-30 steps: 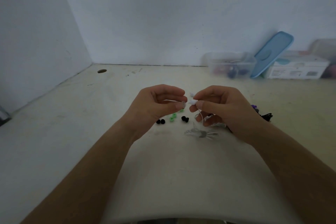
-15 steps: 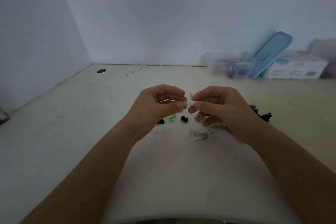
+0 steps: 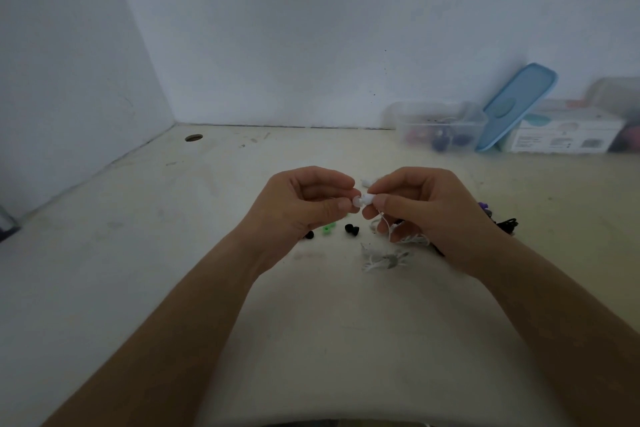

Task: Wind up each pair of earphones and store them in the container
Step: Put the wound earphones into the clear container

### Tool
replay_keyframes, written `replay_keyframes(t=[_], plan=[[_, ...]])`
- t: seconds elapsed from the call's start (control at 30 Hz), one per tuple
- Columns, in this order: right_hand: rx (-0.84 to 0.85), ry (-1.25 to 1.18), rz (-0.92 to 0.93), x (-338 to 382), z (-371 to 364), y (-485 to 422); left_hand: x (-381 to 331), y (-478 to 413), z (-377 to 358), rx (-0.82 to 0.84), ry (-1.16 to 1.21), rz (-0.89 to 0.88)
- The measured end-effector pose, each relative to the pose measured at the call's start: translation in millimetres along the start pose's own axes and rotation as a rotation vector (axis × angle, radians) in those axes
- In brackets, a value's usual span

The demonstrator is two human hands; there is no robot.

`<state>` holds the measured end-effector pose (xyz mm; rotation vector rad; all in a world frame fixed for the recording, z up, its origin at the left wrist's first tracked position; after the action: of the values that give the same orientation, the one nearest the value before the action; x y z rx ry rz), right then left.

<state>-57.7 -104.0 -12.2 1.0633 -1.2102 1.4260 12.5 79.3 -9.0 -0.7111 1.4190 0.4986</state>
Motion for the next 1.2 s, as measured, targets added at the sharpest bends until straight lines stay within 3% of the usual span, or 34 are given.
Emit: replay_keyframes(t=[0.4, 1.2], plan=[[0.062, -0.020, -0.006, -0.2, -1.2, 0.9, -0.1, 0.6, -3.1, 0.013, 0.033, 0.010], [0.033, 0.055, 0.027, -1.2, -1.1, 0.4, 8.5, -2.6, -5.9, 0.003, 0.071, 0.047]])
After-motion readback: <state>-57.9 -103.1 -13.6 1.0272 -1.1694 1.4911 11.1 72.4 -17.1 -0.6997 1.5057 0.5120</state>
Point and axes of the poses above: each hand's wrist, its own y-axis away from the middle knuckle, its own z-axis out of the back of the hand, x = y × z, the point moved 2 cm from there along -y, towards the middle knuckle, and after that the axes turned 8 degrees about x, right-handed, at the moved point
